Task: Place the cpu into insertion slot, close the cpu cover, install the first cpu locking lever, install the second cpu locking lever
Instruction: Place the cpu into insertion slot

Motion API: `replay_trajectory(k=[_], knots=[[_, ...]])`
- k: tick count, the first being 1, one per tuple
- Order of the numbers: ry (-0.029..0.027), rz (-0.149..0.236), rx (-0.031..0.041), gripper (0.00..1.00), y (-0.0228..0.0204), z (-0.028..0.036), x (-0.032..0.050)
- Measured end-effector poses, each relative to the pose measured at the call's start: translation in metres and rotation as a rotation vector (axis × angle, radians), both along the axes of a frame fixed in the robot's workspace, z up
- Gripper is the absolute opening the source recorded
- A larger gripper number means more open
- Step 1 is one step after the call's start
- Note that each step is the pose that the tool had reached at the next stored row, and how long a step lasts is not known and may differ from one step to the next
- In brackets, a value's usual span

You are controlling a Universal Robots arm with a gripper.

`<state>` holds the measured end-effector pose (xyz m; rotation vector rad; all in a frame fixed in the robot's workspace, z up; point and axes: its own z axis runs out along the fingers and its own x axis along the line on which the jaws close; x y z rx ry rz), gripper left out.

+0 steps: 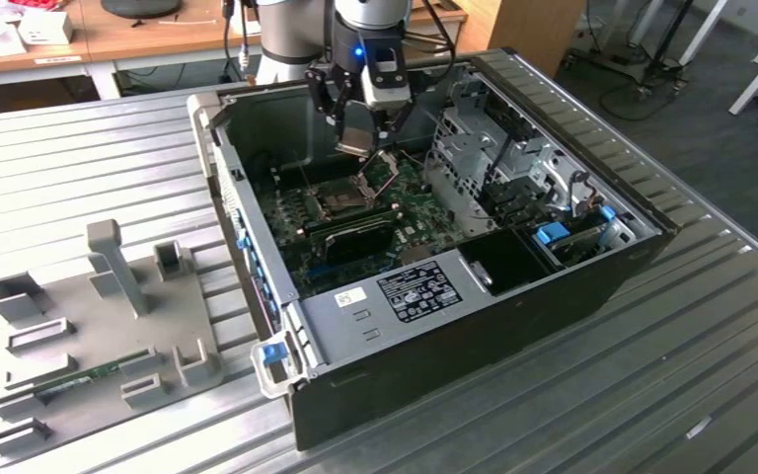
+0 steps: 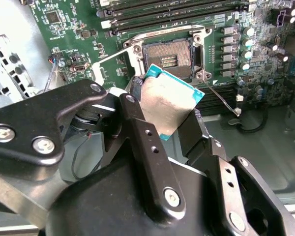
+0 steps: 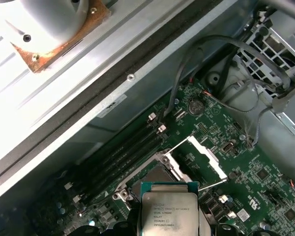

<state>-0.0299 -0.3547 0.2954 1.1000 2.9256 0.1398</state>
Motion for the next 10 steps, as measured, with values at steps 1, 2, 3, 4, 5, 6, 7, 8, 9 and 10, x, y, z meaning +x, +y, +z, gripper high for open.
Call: replay_trajectory(k=[1, 2, 3, 4, 5, 6, 7, 8, 9, 10], knots=[[0.0, -0.013, 0.0, 0.54, 0.0, 0.0, 0.0], [0.0, -0.028, -0.0001, 0.54, 0.0, -0.0001, 0.0], [0.0, -0.045, 0.0, 0.54, 0.0, -0.0002, 0.0], [0.0, -0.061, -0.0001, 0.54, 0.0, -0.0002, 0.0], [0.0001, -0.07, -0.0001, 0.54, 0.0, -0.0002, 0.0], [0.0001, -0.071, -0.0001, 0.54, 0.0, -0.0002, 0.0], [0.0001, -0.071, -0.0001, 0.54, 0.0, -0.0002, 0.0], [0.0, -0.072, 0.0, 0.54, 0.0, -0.0002, 0.0], [0.0, -0.072, -0.0001, 0.54, 0.0, -0.0002, 0.0], [0.0001, -0.073, -0.0001, 0.54, 0.0, -0.0002, 0.0]])
